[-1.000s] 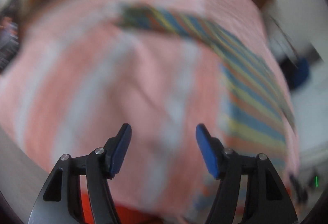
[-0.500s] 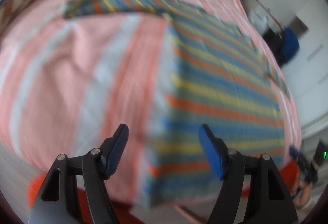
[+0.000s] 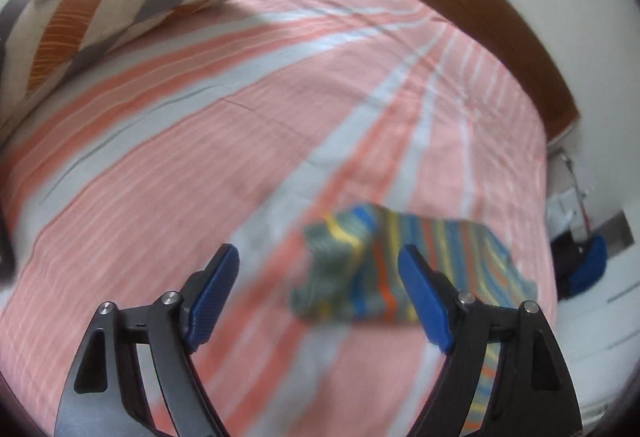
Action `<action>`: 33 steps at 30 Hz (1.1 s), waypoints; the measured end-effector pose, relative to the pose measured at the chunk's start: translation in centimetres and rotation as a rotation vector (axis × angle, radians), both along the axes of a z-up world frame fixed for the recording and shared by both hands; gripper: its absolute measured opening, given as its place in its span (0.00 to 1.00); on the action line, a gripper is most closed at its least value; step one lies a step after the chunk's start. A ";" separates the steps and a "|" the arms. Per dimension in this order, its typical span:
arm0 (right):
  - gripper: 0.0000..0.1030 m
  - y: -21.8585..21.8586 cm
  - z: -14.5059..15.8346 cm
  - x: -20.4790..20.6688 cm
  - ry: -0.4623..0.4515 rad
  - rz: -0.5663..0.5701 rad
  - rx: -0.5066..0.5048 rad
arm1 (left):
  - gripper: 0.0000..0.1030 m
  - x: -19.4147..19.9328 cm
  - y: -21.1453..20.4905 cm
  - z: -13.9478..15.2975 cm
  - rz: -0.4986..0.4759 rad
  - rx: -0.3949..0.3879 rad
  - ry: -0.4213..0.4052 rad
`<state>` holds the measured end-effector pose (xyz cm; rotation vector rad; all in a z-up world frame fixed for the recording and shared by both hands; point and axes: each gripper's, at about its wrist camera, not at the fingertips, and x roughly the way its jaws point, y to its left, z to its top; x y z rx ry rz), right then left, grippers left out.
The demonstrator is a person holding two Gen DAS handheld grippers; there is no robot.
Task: Fold small clothes
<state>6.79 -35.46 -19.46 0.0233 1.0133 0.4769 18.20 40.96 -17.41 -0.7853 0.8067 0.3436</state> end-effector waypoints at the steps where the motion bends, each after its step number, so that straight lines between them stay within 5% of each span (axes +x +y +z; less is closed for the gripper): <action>1: 0.62 0.1 -0.1 0.0 0.004 0.002 -0.003 | 0.76 0.2 0.5 -0.5 -0.009 -0.029 -0.008; 5: 0.62 0.9 -0.7 0.1 0.013 0.015 -0.038 | 0.66 2.4 0.9 -2.4 -0.131 -0.212 -0.037; 9: 0.62 1.3 -0.9 0.3 0.015 0.022 -0.056 | 0.28 3.7 0.9 -3.2 -0.099 -0.191 0.003; 10: 0.62 1.4 -0.9 0.4 0.014 0.022 -0.058 | 0.07 3.5 1.1 -3.1 -0.079 -0.193 -0.016; 11: 0.63 1.5 -0.9 0.4 0.014 0.023 -0.062 | 0.06 3.3 1.2 -2.8 -0.046 -0.162 -0.040; 13: 0.63 1.6 -1.0 0.4 0.013 0.023 -0.065 | 0.06 2.6 1.0 -2.1 0.007 -0.067 -0.042; 18: 0.64 1.7 -1.0 0.4 0.010 0.030 -0.071 | 0.21 1.9 0.4 -1.7 0.112 0.161 0.113; 22: 0.64 1.6 -0.9 0.3 0.007 0.034 -0.059 | 0.41 -0.5 -0.5 0.1 0.134 0.232 0.114; 26: 0.64 0.9 -0.5 0.2 -0.011 0.021 -0.031 | 0.52 -3.8 -5.9 1.8 -0.058 0.232 0.084; 28: 0.64 0.3 0.1 0.2 -0.034 0.005 -0.013 | 0.68 -5.8 -11.1 2.1 -0.226 0.225 0.079; 33: 0.64 -0.8 1.3 0.6 -0.046 -0.016 0.021 | 0.71 -11.5 -22.4 -0.7 -0.482 0.174 0.148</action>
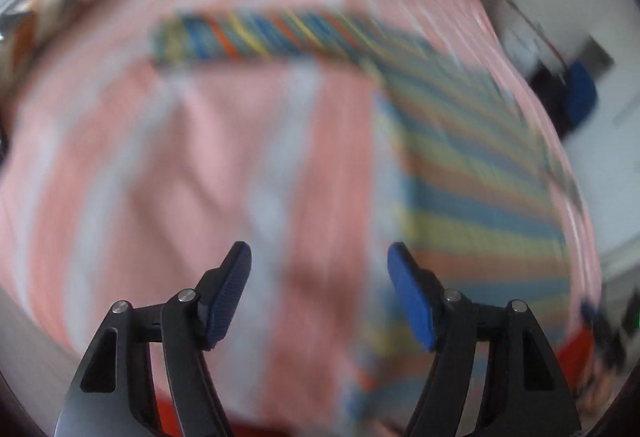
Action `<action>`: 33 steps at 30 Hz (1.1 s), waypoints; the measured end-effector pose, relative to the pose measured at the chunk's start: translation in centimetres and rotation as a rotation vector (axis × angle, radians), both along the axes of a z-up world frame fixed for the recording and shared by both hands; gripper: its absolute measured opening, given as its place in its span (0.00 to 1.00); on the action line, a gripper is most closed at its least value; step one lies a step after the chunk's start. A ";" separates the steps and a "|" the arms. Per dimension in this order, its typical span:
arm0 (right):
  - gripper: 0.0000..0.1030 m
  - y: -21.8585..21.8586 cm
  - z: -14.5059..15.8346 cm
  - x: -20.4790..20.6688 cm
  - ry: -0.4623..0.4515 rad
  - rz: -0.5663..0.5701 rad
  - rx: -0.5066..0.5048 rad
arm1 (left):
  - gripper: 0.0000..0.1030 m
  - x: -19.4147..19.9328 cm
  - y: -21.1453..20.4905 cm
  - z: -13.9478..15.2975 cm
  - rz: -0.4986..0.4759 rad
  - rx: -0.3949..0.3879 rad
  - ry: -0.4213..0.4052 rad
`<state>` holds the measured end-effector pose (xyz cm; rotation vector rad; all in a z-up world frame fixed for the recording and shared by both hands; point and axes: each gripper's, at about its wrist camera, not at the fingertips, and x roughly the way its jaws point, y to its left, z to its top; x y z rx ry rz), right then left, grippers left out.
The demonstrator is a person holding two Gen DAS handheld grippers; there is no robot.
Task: Fold small clothes
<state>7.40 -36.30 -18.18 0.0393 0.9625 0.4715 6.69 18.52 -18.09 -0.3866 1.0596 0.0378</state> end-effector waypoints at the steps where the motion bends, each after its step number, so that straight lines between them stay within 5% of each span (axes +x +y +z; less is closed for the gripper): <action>1: 0.64 -0.1 0.1 0.0 0.000 0.000 -0.002 | 0.71 -0.7 -1.4 -0.6 -0.017 -0.021 0.016; 6: 0.64 -0.6 -0.1 -0.6 0.027 0.012 0.003 | 0.73 -3.5 -6.8 -2.4 -0.061 0.030 0.029; 8: 0.64 -0.6 0.0 -0.7 0.027 0.019 -0.006 | 0.75 -3.3 -7.4 -2.4 -0.063 0.081 0.025; 15: 0.64 -0.4 -0.2 -1.9 0.095 0.056 0.070 | 0.77 -2.6 -6.7 -2.9 -0.036 0.061 0.037; 18: 0.64 0.9 -1.0 -2.3 0.120 0.088 0.024 | 0.75 -3.1 -7.7 -3.2 -0.052 0.096 0.052; 20: 0.57 1.6 -1.6 -2.4 0.154 0.116 0.009 | 0.64 -3.4 -8.1 -3.6 -0.057 0.124 0.079; 22: 0.28 2.3 -2.3 -2.6 0.174 0.145 -0.005 | 0.23 -3.3 -7.9 -3.8 -0.051 0.128 0.099; 23: 0.05 2.7 -2.7 -2.4 0.179 0.151 -0.025 | 0.05 -3.3 -7.6 -3.9 -0.044 0.118 0.113; 27: 0.06 2.2 -1.9 -2.5 0.189 0.134 -0.032 | 0.03 -4.7 -6.6 -3.3 -0.065 0.046 0.128; 33: 0.06 1.1 -2.6 -2.9 0.218 0.103 -0.029 | 0.07 -4.2 -6.7 -4.4 -0.035 0.051 0.152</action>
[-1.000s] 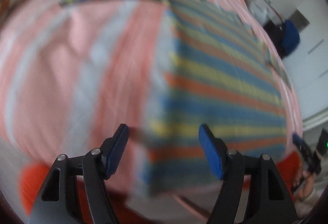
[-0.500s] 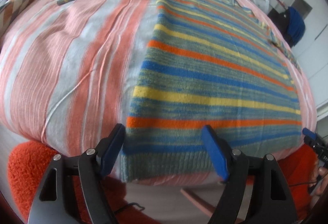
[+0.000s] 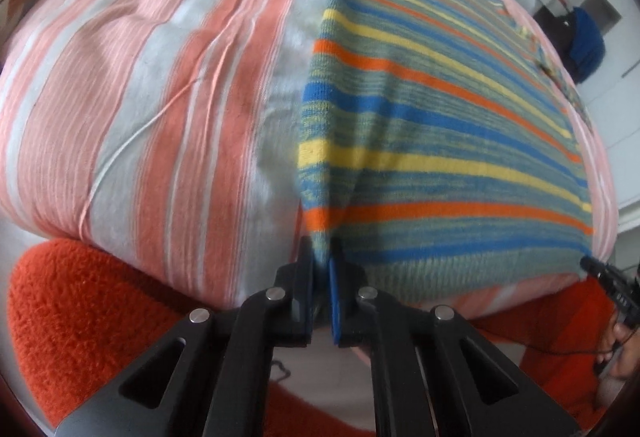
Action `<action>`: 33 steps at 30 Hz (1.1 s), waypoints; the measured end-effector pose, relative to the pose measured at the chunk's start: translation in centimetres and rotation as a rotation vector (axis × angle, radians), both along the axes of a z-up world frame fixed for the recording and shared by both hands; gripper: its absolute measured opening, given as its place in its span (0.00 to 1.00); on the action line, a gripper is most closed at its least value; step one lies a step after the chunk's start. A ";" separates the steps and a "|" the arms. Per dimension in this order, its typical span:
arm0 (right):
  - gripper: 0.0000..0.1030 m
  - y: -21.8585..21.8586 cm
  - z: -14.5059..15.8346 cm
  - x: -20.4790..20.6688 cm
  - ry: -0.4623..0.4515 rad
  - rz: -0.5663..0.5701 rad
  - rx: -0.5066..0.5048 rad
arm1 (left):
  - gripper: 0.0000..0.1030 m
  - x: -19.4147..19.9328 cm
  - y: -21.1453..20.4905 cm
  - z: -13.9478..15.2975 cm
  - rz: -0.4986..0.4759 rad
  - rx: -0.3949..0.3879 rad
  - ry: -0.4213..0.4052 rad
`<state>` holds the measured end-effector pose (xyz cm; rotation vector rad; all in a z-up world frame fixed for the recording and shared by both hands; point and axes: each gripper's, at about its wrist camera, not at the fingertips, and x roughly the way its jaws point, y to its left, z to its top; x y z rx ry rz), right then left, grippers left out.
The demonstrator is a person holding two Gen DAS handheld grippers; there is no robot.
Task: Fold small clothes
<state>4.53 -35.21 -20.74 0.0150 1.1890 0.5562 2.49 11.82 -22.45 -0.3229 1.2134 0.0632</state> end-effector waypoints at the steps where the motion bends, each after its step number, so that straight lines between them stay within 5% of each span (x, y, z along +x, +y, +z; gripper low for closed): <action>1: 0.06 0.2 -0.6 0.2 0.012 -0.008 0.005 | 0.11 0.0 -0.1 0.0 0.004 0.005 0.000; 4: 0.17 0.9 -0.9 0.3 0.012 0.007 -0.032 | 0.32 -1.0 0.1 0.5 0.008 0.018 -0.009; 6: 0.44 0.8 -0.7 0.1 0.010 0.012 -0.062 | 0.46 -2.1 0.4 1.3 0.028 0.022 -0.038; 10: 0.51 -1.0 0.7 -0.4 -0.036 -0.035 -0.082 | 0.68 -4.0 0.4 3.9 0.060 0.046 -0.155; 13: 0.58 -2.8 2.9 -0.5 -0.153 -0.110 -0.110 | 0.78 -4.2 0.5 6.0 0.098 0.074 -0.264; 15: 0.67 -4.4 4.2 0.1 -0.229 -0.194 -0.099 | 0.82 -3.3 0.5 7.2 0.123 0.101 -0.331; 23: 0.67 -5.0 4.2 5.1 -0.360 -0.322 -0.074 | 0.91 2.6 1.0 6.6 0.184 0.252 -0.492; 29: 0.67 -5.7 0.9 6.0 -0.283 -0.375 -0.058 | 0.90 3.0 0.9 3.5 0.182 0.243 -0.434; 33: 0.77 -5.4 0.5 5.7 -0.311 -0.350 -0.099 | 0.91 3.0 1.1 3.1 0.183 0.252 -0.416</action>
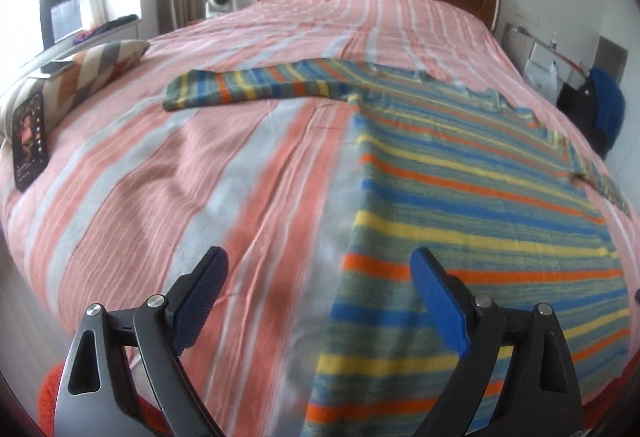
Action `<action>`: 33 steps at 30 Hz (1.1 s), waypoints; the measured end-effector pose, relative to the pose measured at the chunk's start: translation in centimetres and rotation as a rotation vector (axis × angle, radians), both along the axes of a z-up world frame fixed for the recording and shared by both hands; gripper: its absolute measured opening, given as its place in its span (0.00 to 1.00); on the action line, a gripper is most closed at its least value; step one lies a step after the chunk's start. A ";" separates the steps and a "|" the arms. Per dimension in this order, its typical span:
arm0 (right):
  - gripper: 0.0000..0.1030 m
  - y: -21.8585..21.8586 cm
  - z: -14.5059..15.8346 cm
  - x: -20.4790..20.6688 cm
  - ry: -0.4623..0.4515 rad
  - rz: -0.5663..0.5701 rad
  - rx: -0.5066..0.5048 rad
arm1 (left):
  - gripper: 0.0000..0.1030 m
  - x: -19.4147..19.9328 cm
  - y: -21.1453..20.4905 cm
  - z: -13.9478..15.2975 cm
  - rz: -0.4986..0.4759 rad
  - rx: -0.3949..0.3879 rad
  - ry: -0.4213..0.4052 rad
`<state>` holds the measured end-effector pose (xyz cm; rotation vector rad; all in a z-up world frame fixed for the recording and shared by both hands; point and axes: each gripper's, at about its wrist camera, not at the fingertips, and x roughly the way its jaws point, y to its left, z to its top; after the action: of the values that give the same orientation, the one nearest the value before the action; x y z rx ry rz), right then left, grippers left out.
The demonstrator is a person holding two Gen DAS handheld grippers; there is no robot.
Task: Fold small clothes
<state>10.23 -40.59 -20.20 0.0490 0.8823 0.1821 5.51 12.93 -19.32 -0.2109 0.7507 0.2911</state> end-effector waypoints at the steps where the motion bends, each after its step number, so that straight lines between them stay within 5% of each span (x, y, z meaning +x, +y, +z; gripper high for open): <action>1: 0.78 0.2 -0.2 0.1 0.004 0.000 0.002 | 0.91 0.0 0.1 -0.1 0.005 -0.013 0.005; 6: 0.88 1.2 -1.2 0.0 0.002 0.018 -0.051 | 0.91 0.2 1.1 -1.2 0.037 -0.086 0.049; 33: 0.96 1.9 -1.6 -0.6 0.003 0.017 -0.068 | 0.99 0.9 0.5 -2.1 0.023 -0.043 0.123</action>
<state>9.59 -38.70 -21.76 -0.0213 0.8919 0.1683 6.39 13.46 -21.45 -0.2443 0.8769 0.3114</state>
